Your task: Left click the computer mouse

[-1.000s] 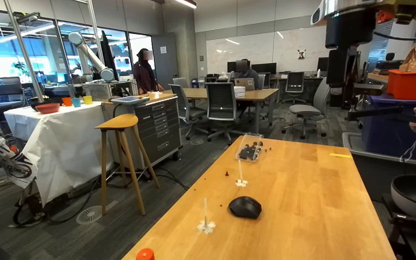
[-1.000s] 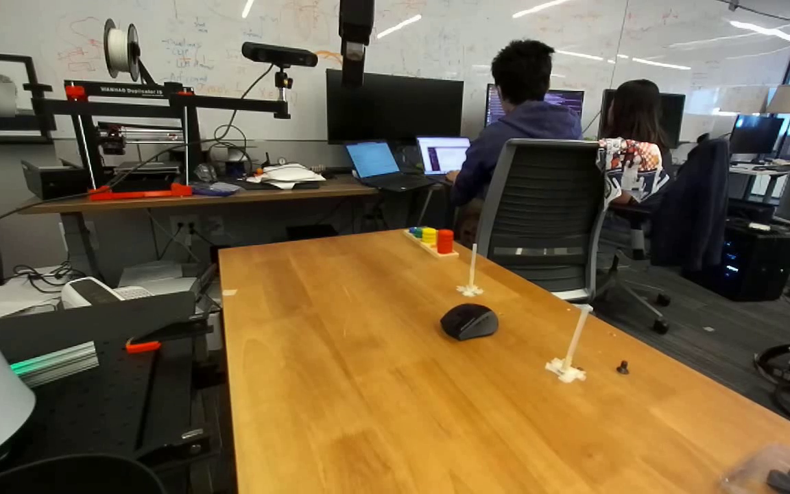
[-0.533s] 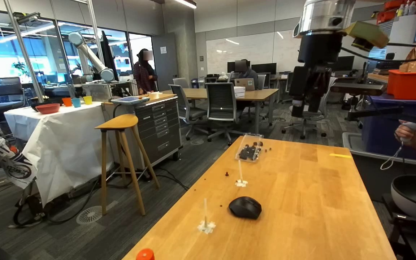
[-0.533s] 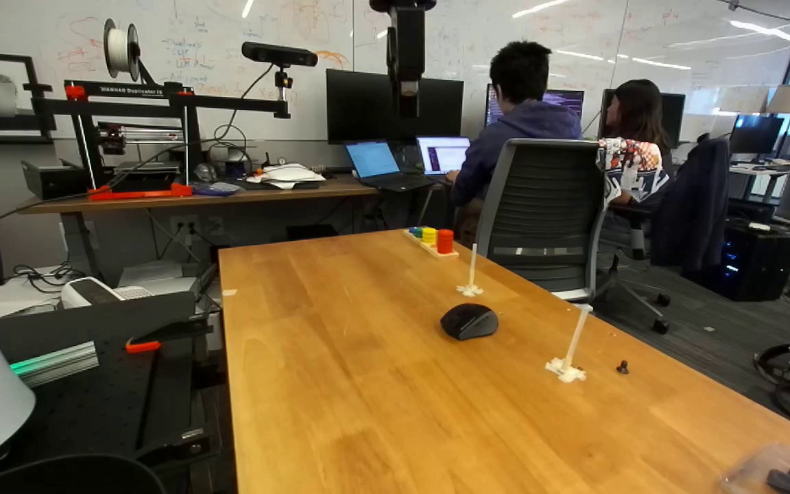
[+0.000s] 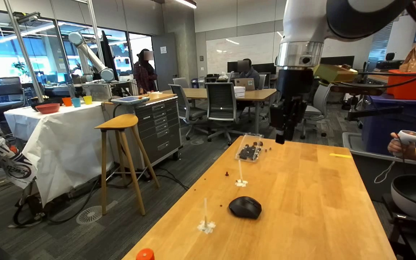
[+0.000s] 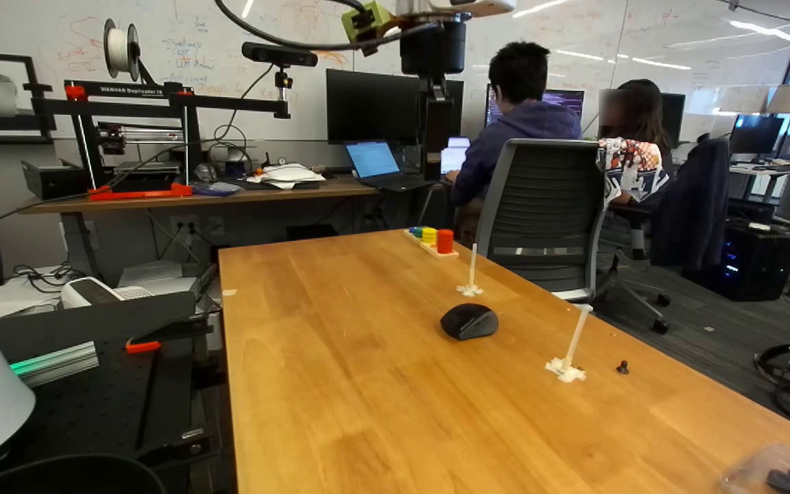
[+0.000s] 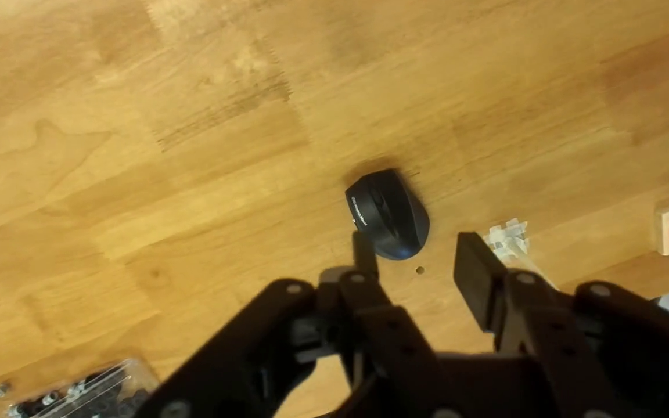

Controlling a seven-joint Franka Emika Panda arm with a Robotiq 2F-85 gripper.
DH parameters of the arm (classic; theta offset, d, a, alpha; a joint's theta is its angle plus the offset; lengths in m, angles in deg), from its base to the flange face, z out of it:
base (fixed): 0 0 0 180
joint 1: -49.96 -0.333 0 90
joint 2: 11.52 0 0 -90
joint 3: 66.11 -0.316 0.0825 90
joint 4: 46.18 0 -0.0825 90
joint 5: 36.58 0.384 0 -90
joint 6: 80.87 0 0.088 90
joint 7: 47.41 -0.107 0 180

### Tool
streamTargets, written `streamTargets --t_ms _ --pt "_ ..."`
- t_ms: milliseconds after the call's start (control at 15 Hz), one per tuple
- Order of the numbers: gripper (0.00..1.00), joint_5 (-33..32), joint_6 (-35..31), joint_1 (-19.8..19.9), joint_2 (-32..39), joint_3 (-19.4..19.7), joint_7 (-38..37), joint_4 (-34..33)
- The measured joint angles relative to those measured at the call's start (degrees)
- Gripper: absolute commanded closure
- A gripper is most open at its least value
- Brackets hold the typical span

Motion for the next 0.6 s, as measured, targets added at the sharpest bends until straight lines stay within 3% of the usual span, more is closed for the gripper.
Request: streamTargets --t_ms 67,133,600 --pt "0.97 -0.63 -0.83 0.0 1.43 0.0 -0.73 -0.36" --pt "1.0 -1.22 -1.48 -0.01 2.76 0.0 -1.34 -0.72" --pt "1.0 -7.57 -6.08 -0.79 13.41 0.67 -8.13 -4.54"
